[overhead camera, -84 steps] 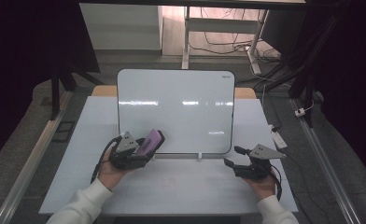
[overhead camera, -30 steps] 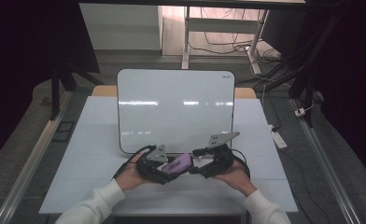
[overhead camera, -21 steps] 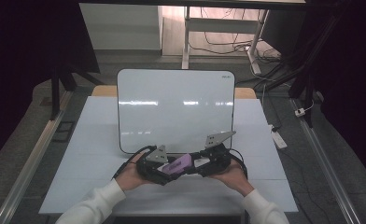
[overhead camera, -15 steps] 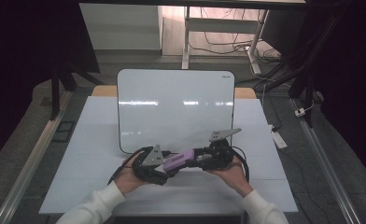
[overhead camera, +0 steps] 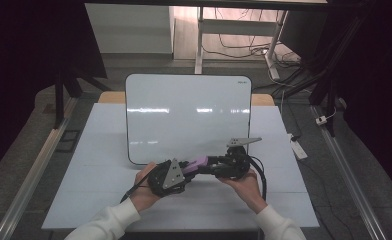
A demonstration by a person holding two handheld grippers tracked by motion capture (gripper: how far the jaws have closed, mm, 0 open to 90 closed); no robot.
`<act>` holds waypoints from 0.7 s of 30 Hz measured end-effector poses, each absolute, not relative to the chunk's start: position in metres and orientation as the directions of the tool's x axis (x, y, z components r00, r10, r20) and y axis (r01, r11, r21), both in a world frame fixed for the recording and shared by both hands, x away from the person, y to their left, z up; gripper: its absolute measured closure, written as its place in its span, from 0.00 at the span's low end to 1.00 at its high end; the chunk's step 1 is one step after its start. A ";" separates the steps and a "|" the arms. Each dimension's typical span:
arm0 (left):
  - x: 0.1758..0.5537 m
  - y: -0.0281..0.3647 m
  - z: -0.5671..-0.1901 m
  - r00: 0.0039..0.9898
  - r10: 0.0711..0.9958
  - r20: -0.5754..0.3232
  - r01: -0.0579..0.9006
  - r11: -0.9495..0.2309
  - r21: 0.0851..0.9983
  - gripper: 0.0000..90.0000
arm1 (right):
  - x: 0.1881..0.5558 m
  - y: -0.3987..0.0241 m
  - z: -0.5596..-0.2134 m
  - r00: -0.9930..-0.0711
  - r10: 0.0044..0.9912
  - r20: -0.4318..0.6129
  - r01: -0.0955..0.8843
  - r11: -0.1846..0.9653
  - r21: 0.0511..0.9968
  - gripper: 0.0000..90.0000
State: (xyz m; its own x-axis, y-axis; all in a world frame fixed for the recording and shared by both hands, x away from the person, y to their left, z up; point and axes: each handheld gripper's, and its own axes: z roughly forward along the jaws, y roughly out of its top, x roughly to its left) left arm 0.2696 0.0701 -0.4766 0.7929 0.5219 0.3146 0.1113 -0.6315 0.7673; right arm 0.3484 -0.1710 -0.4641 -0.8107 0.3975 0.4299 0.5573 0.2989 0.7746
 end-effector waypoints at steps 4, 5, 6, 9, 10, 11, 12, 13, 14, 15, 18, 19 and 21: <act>0.268 0.069 -0.477 0.784 0.517 0.344 0.099 -0.651 0.752 0.66 | 0.348 -0.171 -0.464 -0.809 0.398 0.433 0.560 0.296 0.774 0.45; 0.268 0.069 -0.477 0.784 0.515 0.345 0.097 -0.652 0.752 0.68 | 0.348 -0.171 -0.464 -0.809 0.397 0.433 0.559 0.294 0.776 0.45; 0.267 0.069 -0.477 0.785 0.517 0.342 0.101 -0.651 0.753 0.69 | 0.348 -0.171 -0.465 -0.809 0.396 0.435 0.559 0.289 0.777 0.45; 0.268 0.072 -0.474 0.784 0.528 0.326 0.110 -0.635 0.765 0.71 | 0.347 -0.171 -0.464 -0.811 0.388 0.438 0.553 0.264 0.790 0.44; 0.268 0.073 -0.473 0.779 0.538 0.323 0.116 -0.629 0.769 0.72 | 0.347 -0.171 -0.464 -0.813 0.388 0.434 0.548 0.257 0.796 0.42; 0.268 0.075 -0.472 0.773 0.548 0.319 0.122 -0.622 0.773 0.72 | 0.346 -0.172 -0.463 -0.815 0.393 0.425 0.538 0.243 0.807 0.39; 0.269 0.078 -0.470 0.771 0.558 0.307 0.130 -0.610 0.782 0.72 | 0.345 -0.174 -0.461 -0.816 0.404 0.413 0.528 0.228 0.818 0.36; 0.271 0.082 -0.468 0.769 0.569 0.290 0.144 -0.596 0.790 0.73 | 0.345 -0.176 -0.460 -0.817 0.410 0.405 0.517 0.209 0.830 0.33; 0.272 0.086 -0.466 0.762 0.585 0.278 0.156 -0.582 0.798 0.73 | 0.345 -0.180 -0.458 -0.816 0.416 0.401 0.508 0.186 0.841 0.32; 0.274 0.091 -0.463 0.752 0.604 0.265 0.168 -0.565 0.808 0.73 | 0.345 -0.184 -0.455 -0.816 0.421 0.395 0.498 0.167 0.851 0.31; 0.279 0.109 -0.450 0.708 0.672 0.218 0.207 -0.493 0.845 0.73 | 0.343 -0.195 -0.450 -0.819 0.444 0.363 0.467 0.150 0.871 0.31; 0.280 0.114 -0.447 0.696 0.688 0.205 0.216 -0.474 0.853 0.73 | 0.341 -0.200 -0.450 -0.819 0.463 0.338 0.452 0.157 0.878 0.30; 0.283 0.125 -0.439 0.663 0.727 0.177 0.238 -0.429 0.871 0.72 | 0.339 -0.208 -0.451 -0.812 0.487 0.322 0.445 0.162 0.881 0.30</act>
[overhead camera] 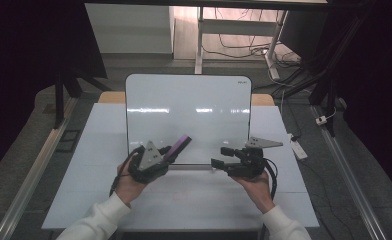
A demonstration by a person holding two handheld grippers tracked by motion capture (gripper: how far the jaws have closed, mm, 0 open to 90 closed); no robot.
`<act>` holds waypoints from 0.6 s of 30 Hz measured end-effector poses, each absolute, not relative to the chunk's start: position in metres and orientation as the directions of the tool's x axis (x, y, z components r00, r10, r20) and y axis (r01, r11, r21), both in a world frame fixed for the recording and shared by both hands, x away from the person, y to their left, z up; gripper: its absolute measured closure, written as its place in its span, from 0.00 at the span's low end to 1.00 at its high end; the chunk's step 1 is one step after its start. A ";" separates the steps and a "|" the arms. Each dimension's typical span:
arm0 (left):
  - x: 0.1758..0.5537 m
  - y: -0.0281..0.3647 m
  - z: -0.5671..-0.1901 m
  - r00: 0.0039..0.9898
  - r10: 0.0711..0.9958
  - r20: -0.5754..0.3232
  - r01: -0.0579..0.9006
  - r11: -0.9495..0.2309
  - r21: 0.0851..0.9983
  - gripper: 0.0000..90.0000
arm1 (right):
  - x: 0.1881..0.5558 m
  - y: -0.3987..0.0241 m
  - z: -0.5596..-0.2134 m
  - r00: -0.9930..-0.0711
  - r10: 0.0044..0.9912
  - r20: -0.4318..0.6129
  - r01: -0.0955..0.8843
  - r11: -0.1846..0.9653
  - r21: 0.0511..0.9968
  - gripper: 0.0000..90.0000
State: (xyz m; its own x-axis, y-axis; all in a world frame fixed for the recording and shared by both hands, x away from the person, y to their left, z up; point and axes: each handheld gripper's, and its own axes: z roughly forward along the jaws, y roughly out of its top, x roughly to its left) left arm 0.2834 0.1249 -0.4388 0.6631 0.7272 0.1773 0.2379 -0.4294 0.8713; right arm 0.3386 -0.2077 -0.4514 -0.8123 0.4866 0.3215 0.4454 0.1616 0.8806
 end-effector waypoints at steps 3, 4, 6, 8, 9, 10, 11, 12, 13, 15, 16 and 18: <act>0.290 0.140 -0.427 0.624 0.770 0.135 0.269 -0.374 0.888 0.72 | 0.336 -0.224 -0.458 -0.793 0.531 0.299 0.447 0.173 0.878 0.30; 0.292 0.145 -0.422 0.606 0.787 0.114 0.277 -0.344 0.897 0.72 | 0.336 -0.231 -0.461 -0.787 0.546 0.289 0.444 0.176 0.878 0.30; 0.296 0.152 -0.414 0.585 0.806 0.096 0.283 -0.313 0.907 0.72 | 0.334 -0.245 -0.466 -0.772 0.574 0.274 0.439 0.171 0.882 0.30; 0.301 0.160 -0.406 0.563 0.823 0.069 0.293 -0.277 0.915 0.72 | 0.333 -0.258 -0.468 -0.758 0.605 0.242 0.426 0.179 0.887 0.30; 0.304 0.164 -0.401 0.554 0.831 0.057 0.297 -0.261 0.918 0.72 | 0.332 -0.264 -0.470 -0.755 0.614 0.230 0.420 0.182 0.889 0.30; 0.308 0.168 -0.398 0.545 0.837 0.044 0.304 -0.246 0.921 0.72 | 0.331 -0.270 -0.471 -0.751 0.624 0.217 0.413 0.188 0.891 0.30; 0.311 0.172 -0.394 0.537 0.843 0.027 0.313 -0.229 0.922 0.72 | 0.330 -0.275 -0.473 -0.749 0.633 0.198 0.403 0.198 0.893 0.30; 0.315 0.176 -0.391 0.527 0.850 0.007 0.320 -0.206 0.925 0.72 | 0.329 -0.279 -0.475 -0.749 0.637 0.183 0.396 0.209 0.894 0.31; 0.319 0.179 -0.388 0.522 0.853 -0.011 0.328 -0.188 0.926 0.72 | 0.328 -0.283 -0.477 -0.747 0.643 0.168 0.390 0.220 0.894 0.31; 0.326 0.185 -0.383 0.500 0.865 -0.032 0.339 -0.162 0.927 0.72 | 0.326 -0.290 -0.481 -0.743 0.652 0.154 0.386 0.229 0.894 0.31; 0.329 0.188 -0.380 0.490 0.871 -0.034 0.341 -0.156 0.927 0.72 | 0.325 -0.293 -0.482 -0.741 0.656 0.145 0.381 0.233 0.895 0.31; 0.334 0.193 -0.374 0.473 0.880 -0.041 0.345 -0.142 0.928 0.72 | 0.323 -0.298 -0.484 -0.737 0.663 0.130 0.373 0.239 0.896 0.31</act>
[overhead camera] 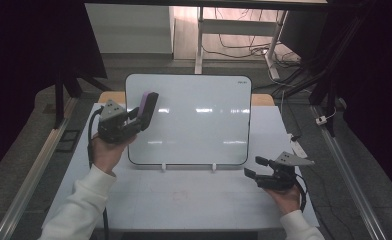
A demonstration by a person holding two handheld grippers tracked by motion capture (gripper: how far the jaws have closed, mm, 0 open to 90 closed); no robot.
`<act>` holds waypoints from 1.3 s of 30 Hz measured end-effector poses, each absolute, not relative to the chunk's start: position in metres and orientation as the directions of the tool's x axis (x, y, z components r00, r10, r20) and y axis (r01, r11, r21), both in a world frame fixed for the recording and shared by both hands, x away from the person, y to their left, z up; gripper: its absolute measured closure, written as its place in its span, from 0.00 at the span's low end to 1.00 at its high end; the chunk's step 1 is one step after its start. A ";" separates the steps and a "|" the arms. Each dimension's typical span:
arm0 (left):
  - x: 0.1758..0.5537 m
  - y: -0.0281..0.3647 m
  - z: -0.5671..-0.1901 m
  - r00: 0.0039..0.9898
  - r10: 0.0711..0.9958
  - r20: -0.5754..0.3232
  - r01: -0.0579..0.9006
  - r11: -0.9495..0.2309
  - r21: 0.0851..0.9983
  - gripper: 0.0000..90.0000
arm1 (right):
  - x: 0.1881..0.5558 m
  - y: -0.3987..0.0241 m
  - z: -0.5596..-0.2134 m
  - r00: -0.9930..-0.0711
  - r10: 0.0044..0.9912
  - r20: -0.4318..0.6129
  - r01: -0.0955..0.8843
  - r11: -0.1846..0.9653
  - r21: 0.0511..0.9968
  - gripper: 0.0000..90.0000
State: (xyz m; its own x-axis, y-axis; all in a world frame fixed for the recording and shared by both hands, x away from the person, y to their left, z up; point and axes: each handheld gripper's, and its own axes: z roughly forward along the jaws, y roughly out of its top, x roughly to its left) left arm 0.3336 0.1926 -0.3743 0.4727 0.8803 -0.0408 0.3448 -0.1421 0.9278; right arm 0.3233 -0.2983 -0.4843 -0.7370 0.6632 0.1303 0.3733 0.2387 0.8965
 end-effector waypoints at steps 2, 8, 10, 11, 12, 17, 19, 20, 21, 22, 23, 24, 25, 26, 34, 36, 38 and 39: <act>0.338 0.196 -0.369 0.458 0.888 -0.050 0.353 -0.130 0.927 0.72 | 0.322 -0.302 -0.486 -0.732 0.671 0.123 0.374 0.244 0.895 0.31; 0.349 0.204 -0.358 0.406 0.912 -0.065 0.381 -0.105 0.918 0.72 | 0.321 -0.305 -0.489 -0.727 0.678 0.107 0.370 0.256 0.893 0.31; 0.352 0.205 -0.356 0.387 0.920 -0.063 0.392 -0.103 0.914 0.72 | 0.322 -0.304 -0.489 -0.726 0.680 0.104 0.369 0.257 0.893 0.31; 0.354 0.206 -0.355 0.382 0.922 -0.062 0.398 -0.103 0.911 0.72 | 0.322 -0.304 -0.489 -0.726 0.680 0.104 0.370 0.259 0.892 0.31; 0.356 0.207 -0.355 0.374 0.925 -0.063 0.404 -0.102 0.909 0.72 | 0.322 -0.304 -0.489 -0.724 0.681 0.106 0.373 0.258 0.891 0.31; 0.368 0.210 -0.356 0.337 0.939 -0.067 0.438 -0.094 0.894 0.72 | 0.322 -0.303 -0.491 -0.725 0.681 0.107 0.377 0.262 0.888 0.31; 0.373 0.211 -0.357 0.320 0.945 -0.064 0.451 -0.092 0.888 0.72 | 0.322 -0.303 -0.491 -0.725 0.681 0.106 0.377 0.263 0.888 0.31; 0.375 0.211 -0.358 0.309 0.949 -0.063 0.456 -0.090 0.886 0.72 | 0.322 -0.303 -0.491 -0.725 0.681 0.106 0.377 0.263 0.888 0.31; 0.377 0.210 -0.359 0.298 0.953 -0.062 0.460 -0.087 0.883 0.72 | 0.322 -0.303 -0.491 -0.725 0.680 0.107 0.377 0.263 0.888 0.31; 0.378 0.209 -0.361 0.293 0.955 -0.054 0.465 -0.092 0.880 0.72 | 0.323 -0.303 -0.491 -0.726 0.680 0.107 0.378 0.263 0.888 0.31; 0.380 0.209 -0.362 0.288 0.956 -0.048 0.469 -0.097 0.878 0.72 | 0.323 -0.303 -0.491 -0.725 0.680 0.107 0.378 0.264 0.888 0.31; 0.381 0.208 -0.363 0.287 0.957 -0.048 0.473 -0.098 0.876 0.72 | 0.323 -0.303 -0.491 -0.726 0.680 0.107 0.378 0.263 0.888 0.31; 0.383 0.208 -0.365 0.285 0.957 -0.047 0.477 -0.099 0.873 0.72 | 0.323 -0.303 -0.491 -0.726 0.680 0.107 0.377 0.263 0.888 0.31; 0.384 0.207 -0.366 0.284 0.958 -0.044 0.481 -0.103 0.871 0.72 | 0.322 -0.303 -0.491 -0.725 0.680 0.106 0.377 0.264 0.888 0.31; 0.383 0.201 -0.371 0.298 0.954 -0.019 0.465 -0.128 0.876 0.61 | 0.322 -0.304 -0.491 -0.725 0.681 0.104 0.374 0.263 0.889 0.31; 0.378 0.202 -0.372 0.317 0.948 -0.024 0.448 -0.128 0.885 0.53 | 0.322 -0.304 -0.491 -0.725 0.682 0.103 0.373 0.262 0.890 0.31; 0.372 0.204 -0.373 0.341 0.940 -0.033 0.431 -0.124 0.894 0.49 | 0.322 -0.304 -0.491 -0.724 0.682 0.106 0.375 0.259 0.890 0.31; 0.368 0.205 -0.374 0.353 0.935 -0.037 0.423 -0.124 0.897 0.47 | 0.323 -0.304 -0.491 -0.723 0.682 0.108 0.377 0.259 0.889 0.31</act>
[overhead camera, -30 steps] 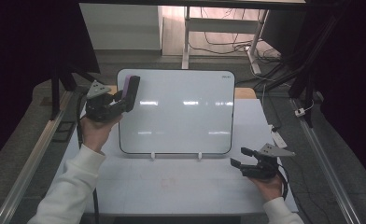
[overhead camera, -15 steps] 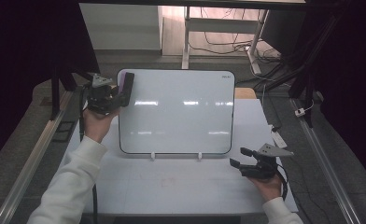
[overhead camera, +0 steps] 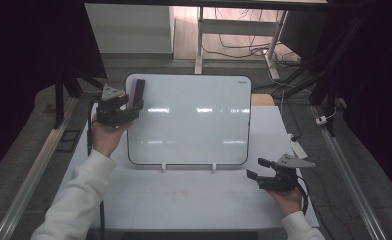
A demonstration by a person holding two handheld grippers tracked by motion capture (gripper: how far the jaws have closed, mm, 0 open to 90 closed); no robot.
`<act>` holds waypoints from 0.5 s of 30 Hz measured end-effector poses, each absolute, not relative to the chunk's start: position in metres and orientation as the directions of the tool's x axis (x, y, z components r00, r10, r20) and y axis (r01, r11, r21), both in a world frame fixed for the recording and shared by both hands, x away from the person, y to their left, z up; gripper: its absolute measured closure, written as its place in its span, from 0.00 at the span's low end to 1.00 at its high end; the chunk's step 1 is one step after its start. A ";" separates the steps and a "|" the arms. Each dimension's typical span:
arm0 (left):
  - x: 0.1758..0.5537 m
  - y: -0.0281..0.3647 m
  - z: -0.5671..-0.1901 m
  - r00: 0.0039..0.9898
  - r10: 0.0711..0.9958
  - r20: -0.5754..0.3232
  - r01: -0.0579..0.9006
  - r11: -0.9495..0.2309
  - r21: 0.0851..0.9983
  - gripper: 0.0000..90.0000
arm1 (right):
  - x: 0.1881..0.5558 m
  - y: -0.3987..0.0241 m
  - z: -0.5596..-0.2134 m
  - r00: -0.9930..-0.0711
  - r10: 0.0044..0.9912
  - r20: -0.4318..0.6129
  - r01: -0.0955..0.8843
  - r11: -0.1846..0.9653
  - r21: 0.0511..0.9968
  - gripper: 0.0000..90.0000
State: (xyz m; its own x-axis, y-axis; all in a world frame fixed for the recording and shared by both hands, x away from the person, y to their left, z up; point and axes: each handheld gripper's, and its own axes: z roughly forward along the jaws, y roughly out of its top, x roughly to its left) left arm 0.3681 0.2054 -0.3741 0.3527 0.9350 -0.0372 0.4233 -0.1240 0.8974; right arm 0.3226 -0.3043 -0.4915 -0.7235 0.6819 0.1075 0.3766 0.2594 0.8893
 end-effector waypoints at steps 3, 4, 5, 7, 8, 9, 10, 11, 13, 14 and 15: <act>0.352 0.208 -0.379 0.413 0.910 -0.038 0.404 -0.145 0.903 0.40 | 0.323 -0.304 -0.492 -0.724 0.682 0.102 0.378 0.269 0.886 0.31; 0.346 0.209 -0.382 0.432 0.901 -0.038 0.403 -0.155 0.902 0.39 | 0.323 -0.304 -0.493 -0.724 0.682 0.101 0.379 0.271 0.885 0.31; 0.340 0.209 -0.386 0.454 0.890 -0.043 0.405 -0.163 0.900 0.39 | 0.323 -0.304 -0.493 -0.725 0.682 0.099 0.379 0.274 0.884 0.31; 0.328 0.210 -0.397 0.488 0.871 -0.054 0.418 -0.179 0.891 0.37 | 0.324 -0.305 -0.493 -0.726 0.681 0.099 0.379 0.276 0.883 0.31; 0.323 0.211 -0.403 0.500 0.864 -0.060 0.428 -0.186 0.884 0.37 | 0.324 -0.305 -0.493 -0.727 0.680 0.099 0.378 0.276 0.884 0.31; 0.318 0.212 -0.410 0.513 0.855 -0.075 0.441 -0.187 0.878 0.37 | 0.324 -0.305 -0.493 -0.728 0.679 0.094 0.375 0.279 0.884 0.31; 0.313 0.214 -0.416 0.525 0.846 -0.090 0.450 -0.187 0.873 0.37 | 0.324 -0.305 -0.493 -0.728 0.679 0.093 0.374 0.280 0.884 0.31; 0.309 0.215 -0.421 0.536 0.839 -0.096 0.459 -0.194 0.867 0.37 | 0.324 -0.305 -0.493 -0.729 0.679 0.091 0.373 0.282 0.884 0.31; 0.300 0.218 -0.431 0.553 0.826 -0.108 0.468 -0.201 0.861 0.36 | 0.324 -0.305 -0.493 -0.734 0.675 0.081 0.366 0.292 0.884 0.31; 0.296 0.219 -0.436 0.565 0.817 -0.116 0.474 -0.206 0.856 0.36 | 0.324 -0.304 -0.493 -0.736 0.673 0.075 0.362 0.297 0.884 0.31; 0.292 0.220 -0.440 0.575 0.809 -0.123 0.477 -0.209 0.854 0.36 | 0.324 -0.304 -0.493 -0.739 0.671 0.068 0.356 0.303 0.884 0.31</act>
State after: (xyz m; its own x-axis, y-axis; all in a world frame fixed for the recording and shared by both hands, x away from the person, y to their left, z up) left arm 0.2919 0.2204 -0.4401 0.5751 0.8088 -0.1230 0.4765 -0.2089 0.8540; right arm 0.3239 -0.3037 -0.4934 -0.7387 0.6706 0.0678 0.3559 0.3026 0.8842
